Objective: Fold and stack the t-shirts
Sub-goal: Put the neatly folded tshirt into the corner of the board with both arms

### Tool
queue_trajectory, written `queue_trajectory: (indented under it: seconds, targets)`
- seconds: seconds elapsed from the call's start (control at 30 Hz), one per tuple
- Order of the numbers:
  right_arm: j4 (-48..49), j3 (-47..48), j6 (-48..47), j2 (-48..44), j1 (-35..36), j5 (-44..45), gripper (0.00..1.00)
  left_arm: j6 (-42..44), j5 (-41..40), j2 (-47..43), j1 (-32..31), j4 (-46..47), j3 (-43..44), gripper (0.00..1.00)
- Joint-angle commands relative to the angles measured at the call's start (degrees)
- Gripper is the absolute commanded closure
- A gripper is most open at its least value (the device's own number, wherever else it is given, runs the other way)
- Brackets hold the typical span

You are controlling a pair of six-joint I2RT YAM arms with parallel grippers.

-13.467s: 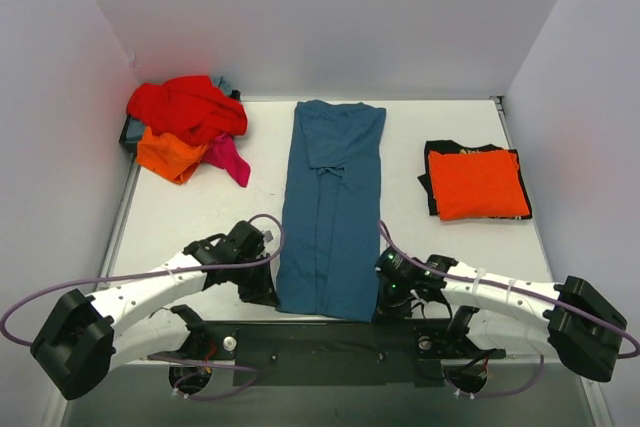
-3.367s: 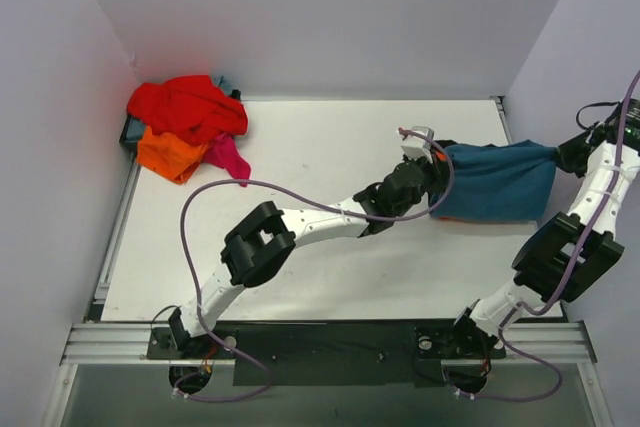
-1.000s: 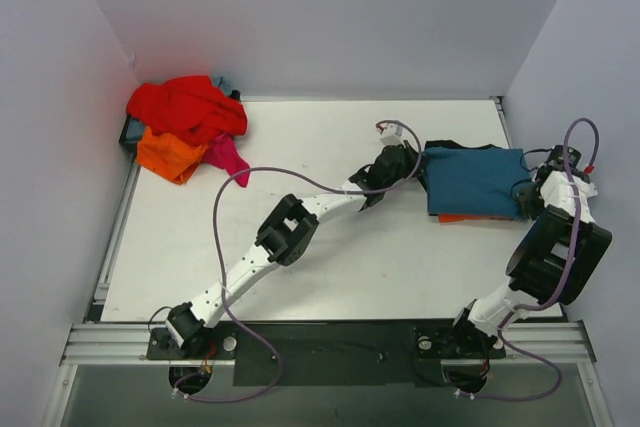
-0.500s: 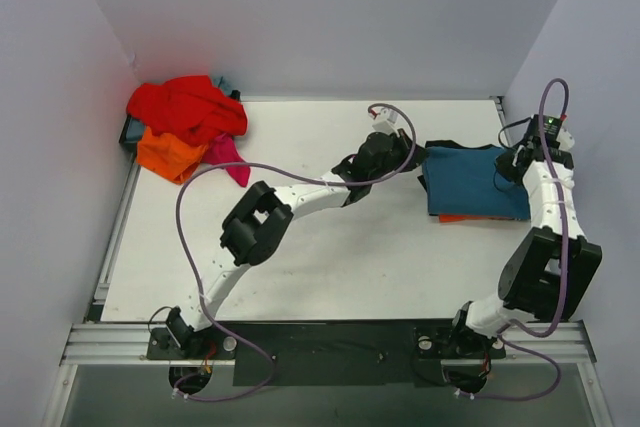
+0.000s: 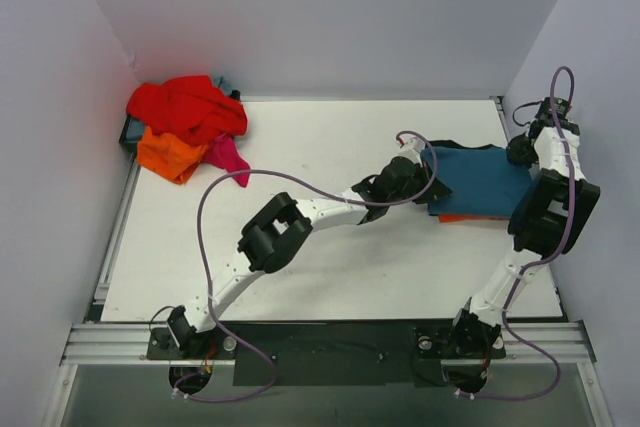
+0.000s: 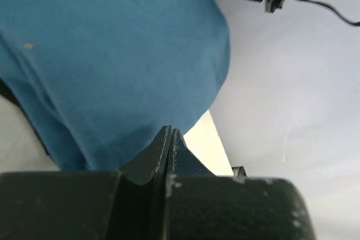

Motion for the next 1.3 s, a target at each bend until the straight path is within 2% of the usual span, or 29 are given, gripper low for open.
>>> queue_trajectory:
  seconds: [0.0, 0.13, 0.3, 0.47, 0.57, 0.6, 0.67, 0.7, 0.73, 0.77, 0.8, 0.83, 0.87, 0.9, 0.93, 0.97, 1.0, 1.1, 1.27]
  targets:
    - [-5.2, 5.2, 1.2, 4.6, -1.5, 5.3, 1.0, -2.8, 1.5, 2.5, 0.5, -2.1, 3.0, 1.0]
    - [-6.5, 5.8, 2.4, 7.6, -2.0, 6.0, 1.0, -5.0, 1.3, 1.9, 0.7, -4.8, 0.1, 1.0]
    - [-6.1, 4.9, 1.2, 3.6, -0.6, 8.8, 1.0, -1.8, -0.7, -4.9, 0.3, -2.4, -5.8, 1.0]
    - [-4.3, 2.1, -2.0, -6.3, 2.6, 6.0, 1.0, 3.4, -5.4, -15.8, 0.5, -0.9, -16.4, 1.0]
    - [4.4, -7.2, -3.7, -14.4, 5.7, -2.9, 1.0, 8.2, -9.8, -24.7, 1.0, -1.6, -24.2, 1.0]
    - [6.8, -9.3, -4.1, -18.1, 6.4, -5.1, 0.97, 9.3, -11.4, -26.2, 1.6, -2.3, -25.4, 1.0]
    - [12.7, -15.8, -5.2, -24.7, 10.2, -8.5, 0.84, 12.5, -13.3, -31.3, 3.2, -6.1, -28.6, 1.0]
    - [15.0, -19.4, -5.7, -28.2, 13.2, -8.0, 0.61, 15.0, -13.9, -34.1, 4.0, -8.7, -31.2, 1.0]
    - [15.9, -21.1, -7.0, -30.4, 15.3, -7.2, 0.49, 16.5, -15.2, -36.1, 5.1, -9.6, -32.7, 1.0]
    - [17.5, -24.1, -7.8, -33.8, 18.7, -5.6, 0.27, 20.0, -16.1, -39.9, 5.8, -10.5, -36.6, 1.0]
    - [18.0, -25.5, -9.1, -35.3, 20.8, -4.4, 0.2, 21.7, -19.1, -43.7, 6.8, -11.3, -38.4, 0.99]
    - [19.3, -28.5, -9.7, -38.5, 23.9, -2.7, 0.1, 24.3, -20.8, -46.1, 7.2, -11.6, -42.6, 0.96]
    - [20.7, -29.9, -10.7, -39.9, 26.2, -2.1, 0.07, 26.0, -24.0, -50.6, 8.1, -11.7, -44.6, 0.92]
    - [21.2, -32.8, -11.0, -42.7, 29.2, -1.3, 0.06, 27.7, -25.5, -52.5, 8.6, -11.9, -48.8, 0.82]
    - [22.2, -34.2, -11.2, -44.1, 30.5, -0.4, 0.05, 28.3, -28.1, -56.7, 9.4, -11.9, -51.1, 0.64]
    - [22.2, -37.2, -11.2, -46.7, 33.3, -0.4, 0.05, 29.6, -30.0, -58.6, 9.6, -11.6, -54.8, 0.56]
    - [24.3, -38.6, -11.0, -48.2, 35.6, -0.1, 0.05, 30.7, -30.6, -62.5, 10.0, -11.3, -57.0, 0.4]
    - [26.5, -46.9, -8.0, -54.3, 38.0, -0.1, 0.05, 32.4, -34.0, -69.8, 9.8, -9.4, -67.2, 0.21]
    - [26.0, -57.3, -6.6, -60.7, 39.1, 2.2, 0.04, 35.7, -36.0, -84.1, 10.0, -4.5, -82.0, 0.19]
